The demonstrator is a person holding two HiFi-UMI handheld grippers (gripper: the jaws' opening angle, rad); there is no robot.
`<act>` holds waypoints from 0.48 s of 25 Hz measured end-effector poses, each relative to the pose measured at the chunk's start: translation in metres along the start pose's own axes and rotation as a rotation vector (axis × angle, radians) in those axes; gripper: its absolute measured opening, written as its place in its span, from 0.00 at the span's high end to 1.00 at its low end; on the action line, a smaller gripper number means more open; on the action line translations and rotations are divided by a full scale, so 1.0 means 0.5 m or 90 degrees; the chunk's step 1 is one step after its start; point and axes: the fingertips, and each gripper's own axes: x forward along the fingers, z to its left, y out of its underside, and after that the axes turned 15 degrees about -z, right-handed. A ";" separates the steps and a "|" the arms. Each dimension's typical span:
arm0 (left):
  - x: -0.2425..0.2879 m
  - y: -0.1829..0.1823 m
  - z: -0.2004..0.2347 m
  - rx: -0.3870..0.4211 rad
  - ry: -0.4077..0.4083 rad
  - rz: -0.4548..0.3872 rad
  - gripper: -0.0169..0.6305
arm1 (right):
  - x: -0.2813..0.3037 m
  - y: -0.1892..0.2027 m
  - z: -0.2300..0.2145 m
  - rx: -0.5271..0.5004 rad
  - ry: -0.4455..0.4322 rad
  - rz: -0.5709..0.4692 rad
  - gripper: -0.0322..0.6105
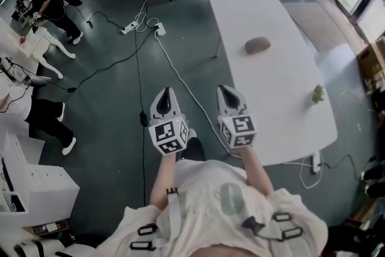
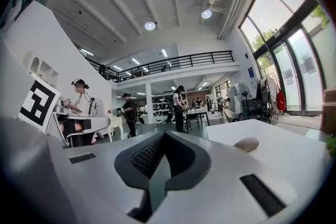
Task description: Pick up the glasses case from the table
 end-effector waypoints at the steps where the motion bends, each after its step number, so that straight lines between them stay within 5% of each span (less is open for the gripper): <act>1: 0.012 0.003 -0.004 0.001 0.005 0.000 0.97 | 0.010 -0.001 -0.001 -0.001 -0.001 -0.003 0.95; 12: 0.218 0.024 0.021 -0.028 0.017 -0.017 0.97 | 0.172 0.009 -0.065 -0.029 0.004 -0.017 0.95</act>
